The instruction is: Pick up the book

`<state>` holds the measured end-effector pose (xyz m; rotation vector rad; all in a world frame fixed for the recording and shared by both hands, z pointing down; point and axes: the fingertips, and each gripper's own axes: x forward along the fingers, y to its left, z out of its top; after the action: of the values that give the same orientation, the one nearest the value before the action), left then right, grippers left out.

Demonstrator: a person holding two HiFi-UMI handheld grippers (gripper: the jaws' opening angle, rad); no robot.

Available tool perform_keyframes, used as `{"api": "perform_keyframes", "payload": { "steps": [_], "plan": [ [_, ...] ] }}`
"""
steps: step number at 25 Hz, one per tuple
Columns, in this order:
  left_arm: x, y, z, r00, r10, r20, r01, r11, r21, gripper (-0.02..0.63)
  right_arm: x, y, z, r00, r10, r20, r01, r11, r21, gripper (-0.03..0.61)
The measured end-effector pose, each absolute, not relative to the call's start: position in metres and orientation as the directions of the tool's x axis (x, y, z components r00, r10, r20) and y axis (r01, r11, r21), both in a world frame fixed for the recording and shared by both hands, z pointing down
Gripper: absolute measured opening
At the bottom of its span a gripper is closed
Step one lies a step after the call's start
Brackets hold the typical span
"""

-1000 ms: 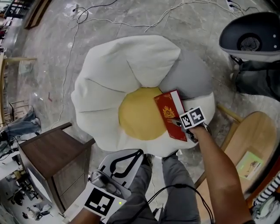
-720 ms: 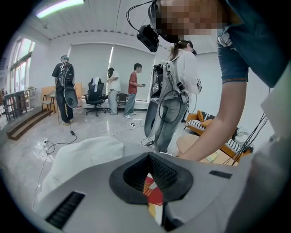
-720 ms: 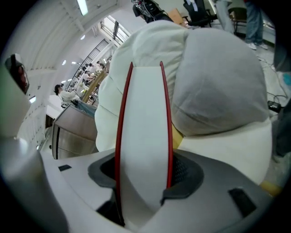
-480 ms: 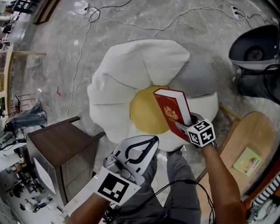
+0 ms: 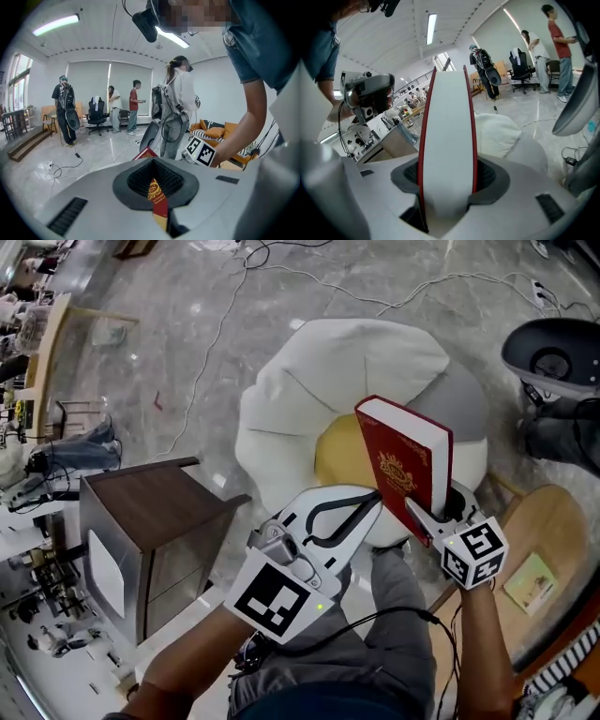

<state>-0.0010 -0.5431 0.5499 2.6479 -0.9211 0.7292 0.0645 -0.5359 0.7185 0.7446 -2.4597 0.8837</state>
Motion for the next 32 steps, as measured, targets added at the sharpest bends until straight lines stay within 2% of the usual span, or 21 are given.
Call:
{"api": "perform_keyframes", "payload": {
  "steps": [13, 22, 32],
  "plan": [
    [-0.039, -0.519, 0.444, 0.663, -0.58, 0.472, -0.648, -0.761, -0.025, 0.005, 0.031, -0.536, 0.523, -0.788, -0.46, 0.409, -0.589, 0.757, -0.283, 0.256],
    [-0.039, -0.497, 0.389, 0.667, -0.626, 0.405, -0.596, -0.774, -0.214, 0.005, 0.02, -0.515, 0.446, -0.777, -0.505, 0.376, -0.591, 0.791, -0.16, 0.256],
    [-0.05, -0.494, 0.336, 0.709, -0.639, 0.298, -0.578, -0.769, -0.275, 0.005, 0.003, -0.501, 0.375, -0.748, -0.578, 0.325, -0.624, 0.78, -0.048, 0.256]
  ]
}}
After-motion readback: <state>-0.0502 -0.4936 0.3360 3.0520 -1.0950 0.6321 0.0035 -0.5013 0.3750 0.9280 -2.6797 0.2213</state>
